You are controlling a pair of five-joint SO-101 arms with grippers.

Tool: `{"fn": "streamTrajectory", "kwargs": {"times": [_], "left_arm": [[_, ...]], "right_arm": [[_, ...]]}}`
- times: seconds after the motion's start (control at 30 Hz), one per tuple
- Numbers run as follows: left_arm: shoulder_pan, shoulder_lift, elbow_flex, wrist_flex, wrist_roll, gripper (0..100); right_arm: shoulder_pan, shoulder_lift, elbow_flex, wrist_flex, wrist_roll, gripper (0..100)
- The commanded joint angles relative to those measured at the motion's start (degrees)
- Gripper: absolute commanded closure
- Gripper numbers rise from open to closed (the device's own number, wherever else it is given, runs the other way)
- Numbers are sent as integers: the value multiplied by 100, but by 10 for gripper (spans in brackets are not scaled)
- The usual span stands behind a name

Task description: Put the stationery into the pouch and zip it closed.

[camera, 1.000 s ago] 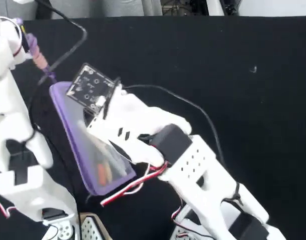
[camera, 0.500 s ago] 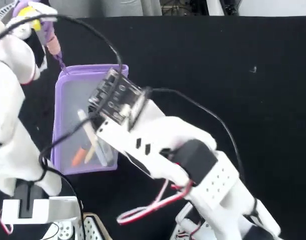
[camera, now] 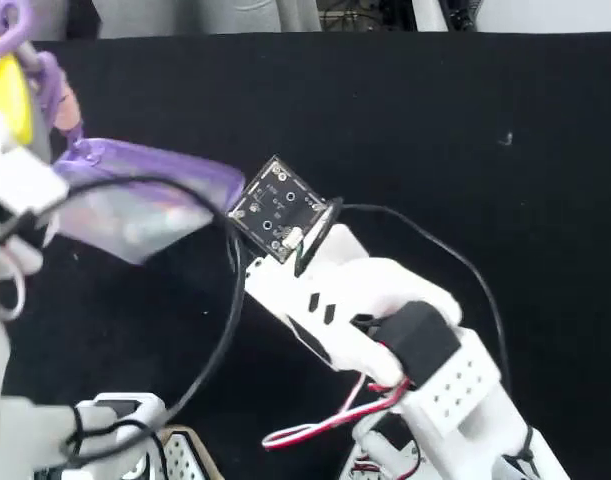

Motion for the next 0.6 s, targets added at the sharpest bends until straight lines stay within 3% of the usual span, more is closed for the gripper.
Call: {"fn": "streamTrajectory", "kwargs": {"times": [0.0,0.27,0.57], "left_arm": [[462,-290,-259,-62,-9,971],[725,-246,-259,352,-9,971],[725,686,-259,-457,35,971]], "right_arm": [[105,-84,268,-580,-9,764],[105,-127,954,-1336,-9,765],[624,-136,-286,35,0,765]]}}
